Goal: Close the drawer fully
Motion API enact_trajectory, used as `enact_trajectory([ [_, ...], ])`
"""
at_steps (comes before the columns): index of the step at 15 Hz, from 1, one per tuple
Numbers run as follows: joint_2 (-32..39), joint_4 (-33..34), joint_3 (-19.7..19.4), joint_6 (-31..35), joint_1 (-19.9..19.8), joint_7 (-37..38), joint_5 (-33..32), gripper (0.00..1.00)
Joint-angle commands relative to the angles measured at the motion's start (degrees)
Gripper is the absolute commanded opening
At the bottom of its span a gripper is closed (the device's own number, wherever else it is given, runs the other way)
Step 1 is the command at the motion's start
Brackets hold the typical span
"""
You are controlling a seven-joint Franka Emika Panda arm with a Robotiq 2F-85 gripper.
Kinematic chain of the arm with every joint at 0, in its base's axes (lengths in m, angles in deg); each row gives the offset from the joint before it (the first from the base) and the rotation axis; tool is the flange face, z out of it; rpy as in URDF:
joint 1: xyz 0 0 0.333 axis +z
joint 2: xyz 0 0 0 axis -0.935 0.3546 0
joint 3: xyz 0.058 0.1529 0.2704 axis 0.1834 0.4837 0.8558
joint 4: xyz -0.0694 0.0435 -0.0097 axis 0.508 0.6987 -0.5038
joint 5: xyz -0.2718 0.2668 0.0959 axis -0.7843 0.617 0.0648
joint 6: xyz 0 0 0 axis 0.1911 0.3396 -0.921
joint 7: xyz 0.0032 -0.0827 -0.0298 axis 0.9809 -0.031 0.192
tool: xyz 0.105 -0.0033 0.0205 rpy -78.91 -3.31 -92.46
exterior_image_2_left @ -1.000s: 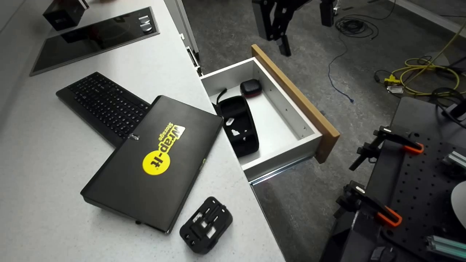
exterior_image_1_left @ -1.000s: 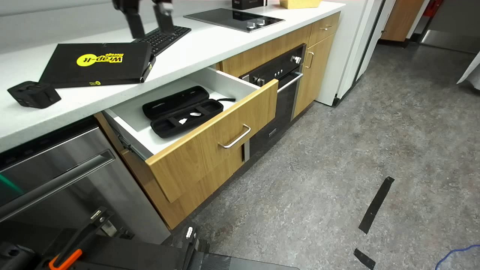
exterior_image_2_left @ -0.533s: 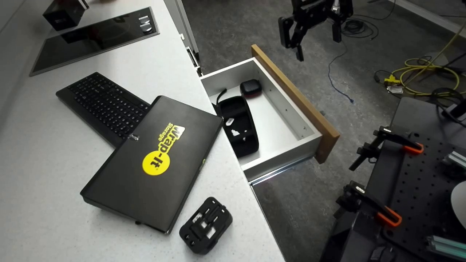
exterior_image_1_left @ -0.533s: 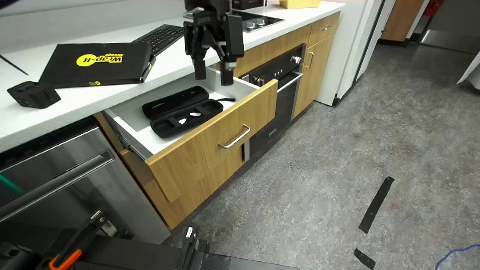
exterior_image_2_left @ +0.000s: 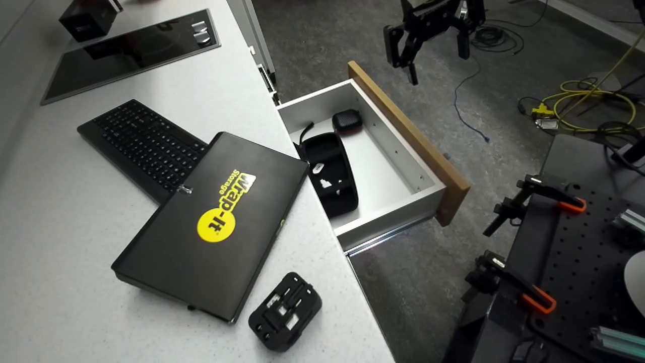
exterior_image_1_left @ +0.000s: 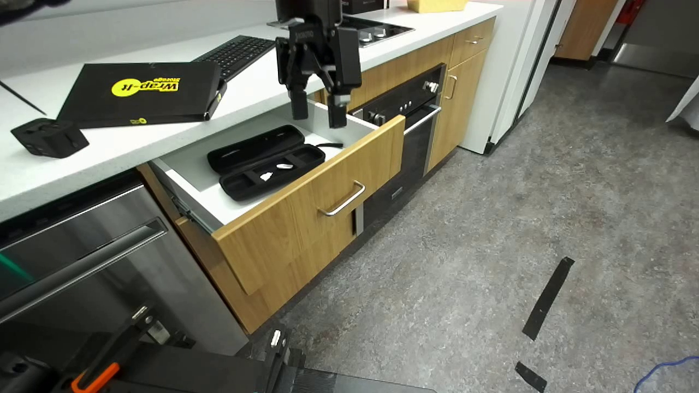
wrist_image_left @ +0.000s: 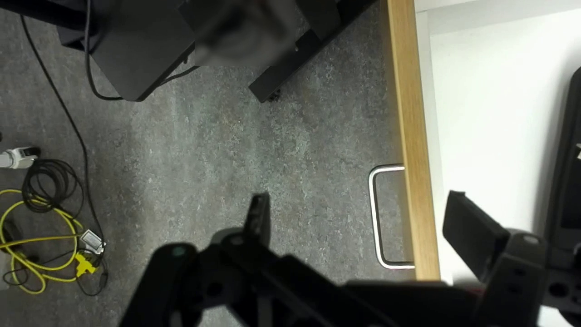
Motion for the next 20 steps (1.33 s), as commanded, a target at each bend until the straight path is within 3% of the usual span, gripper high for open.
enact_trajectory([
  [1, 8.35, 2.17, -3.01, 6.01, -0.62, 3.98, -3.60, 1.00],
  [6, 19.85, 6.54, -8.52, 14.33, -0.89, 5.76, -2.93, 1.00],
  [11, 31.74, 14.40, -10.11, 23.06, -1.30, 4.27, 2.43, 1.00],
  [16, 38.88, 21.91, -6.96, 21.43, -1.62, 0.27, 9.52, 1.00],
  [20, 39.33, 24.80, -2.94, 20.16, -1.14, -5.60, 14.01, 1.00],
])
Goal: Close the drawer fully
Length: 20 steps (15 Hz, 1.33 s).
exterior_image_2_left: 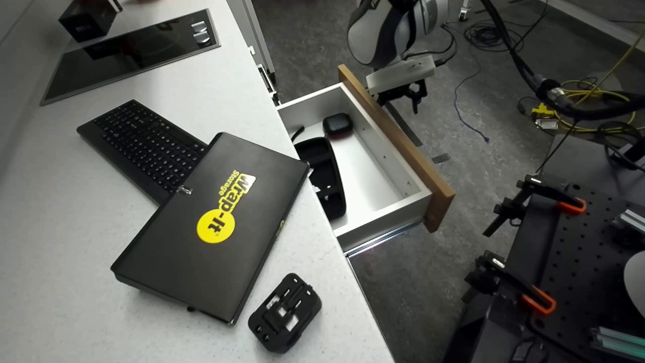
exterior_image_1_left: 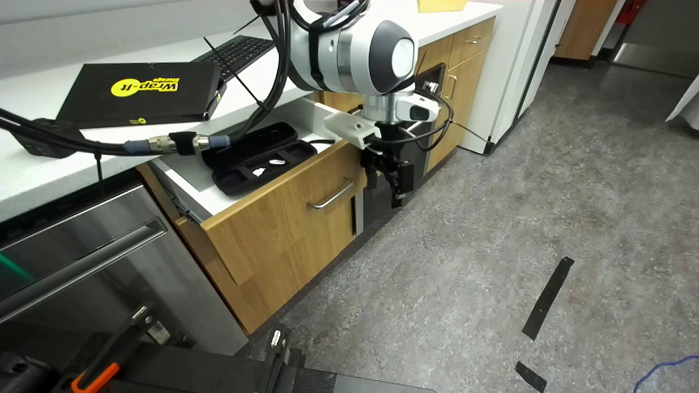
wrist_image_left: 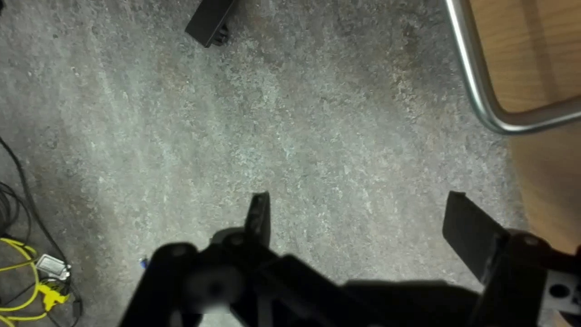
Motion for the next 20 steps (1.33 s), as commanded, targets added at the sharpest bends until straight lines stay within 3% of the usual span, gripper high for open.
enact_trajectory([
  [1, 1.01, 4.83, 4.06, -3.01, 0.58, -6.06, 5.06, 1.00],
  [4, 2.55, 9.41, 6.09, -5.65, 2.39, -6.73, 6.27, 1.00],
  [6, 3.52, 12.81, 5.98, -11.42, 4.08, -4.40, 6.15, 1.00],
  [7, 1.19, 7.82, 4.88, -6.51, 3.95, -5.44, 5.56, 1.00],
  [13, 2.62, 10.91, 5.00, -9.89, 5.20, -4.97, 5.54, 1.00],
  [20, 9.98, 18.20, 10.98, -7.74, 3.31, -15.06, 10.76, 1.00],
])
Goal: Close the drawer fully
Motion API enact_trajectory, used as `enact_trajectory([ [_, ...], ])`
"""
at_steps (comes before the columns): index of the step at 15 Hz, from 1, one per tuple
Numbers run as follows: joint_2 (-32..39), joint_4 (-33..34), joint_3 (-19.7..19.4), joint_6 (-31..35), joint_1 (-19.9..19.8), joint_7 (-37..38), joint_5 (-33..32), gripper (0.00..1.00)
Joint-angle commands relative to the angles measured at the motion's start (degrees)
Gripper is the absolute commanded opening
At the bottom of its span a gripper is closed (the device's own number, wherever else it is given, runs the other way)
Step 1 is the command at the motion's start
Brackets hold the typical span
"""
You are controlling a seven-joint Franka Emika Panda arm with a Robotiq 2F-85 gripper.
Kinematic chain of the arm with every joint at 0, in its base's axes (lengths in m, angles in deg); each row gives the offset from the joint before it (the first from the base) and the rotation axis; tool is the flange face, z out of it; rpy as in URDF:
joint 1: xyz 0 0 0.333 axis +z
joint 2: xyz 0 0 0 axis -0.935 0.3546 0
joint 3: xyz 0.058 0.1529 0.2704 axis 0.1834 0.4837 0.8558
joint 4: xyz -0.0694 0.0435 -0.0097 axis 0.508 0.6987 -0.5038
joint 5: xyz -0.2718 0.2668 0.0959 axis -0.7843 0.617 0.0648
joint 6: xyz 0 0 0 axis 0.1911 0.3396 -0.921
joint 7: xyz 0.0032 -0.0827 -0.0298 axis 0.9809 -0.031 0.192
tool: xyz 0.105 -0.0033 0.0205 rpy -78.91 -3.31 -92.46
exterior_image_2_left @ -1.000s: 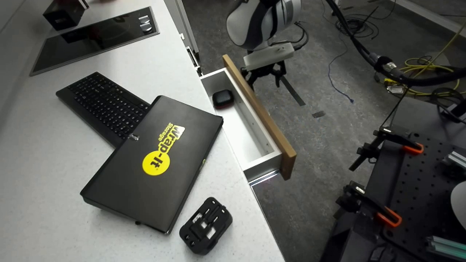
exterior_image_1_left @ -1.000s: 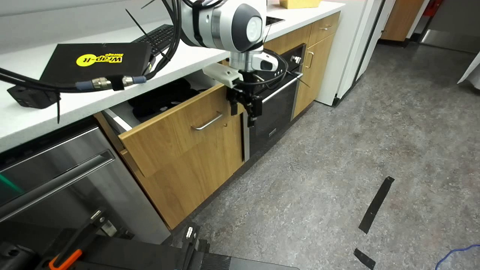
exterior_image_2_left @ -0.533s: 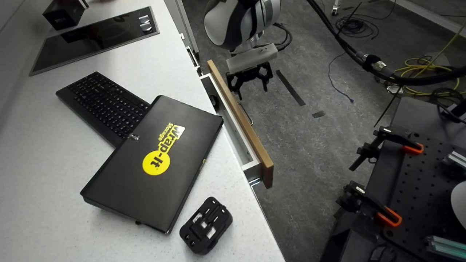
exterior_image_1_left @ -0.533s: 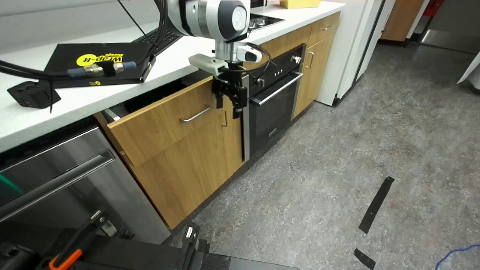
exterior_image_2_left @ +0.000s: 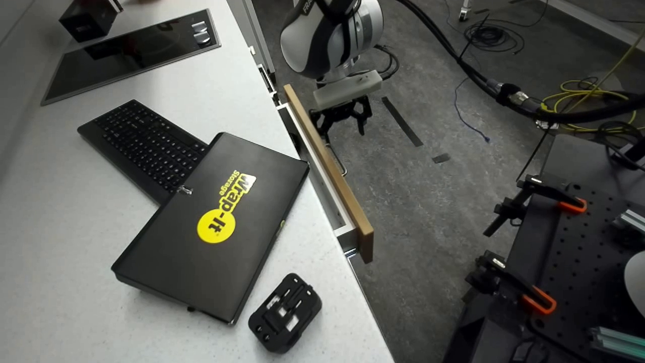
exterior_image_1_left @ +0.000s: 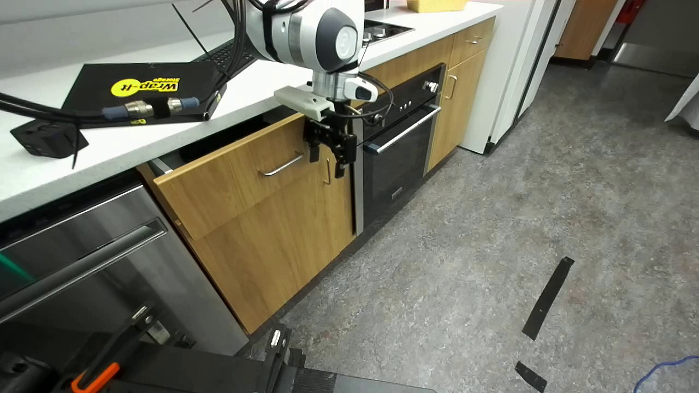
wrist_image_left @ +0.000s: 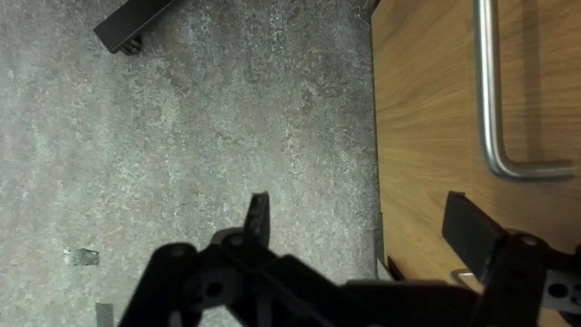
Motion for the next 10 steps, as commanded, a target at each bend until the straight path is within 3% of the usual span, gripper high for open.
enact_trajectory([
  [1, 5.22, 5.96, 3.85, 1.07, 0.25, -5.84, 3.26, 1.00],
  [6, 6.29, 7.18, 6.21, 2.43, 3.06, -8.72, 2.16, 1.00],
  [7, 5.16, 5.91, 3.72, 2.53, 2.40, -7.24, 1.53, 1.00],
  [10, 5.17, 5.88, 3.54, 2.56, 2.36, -7.31, 1.54, 1.00],
])
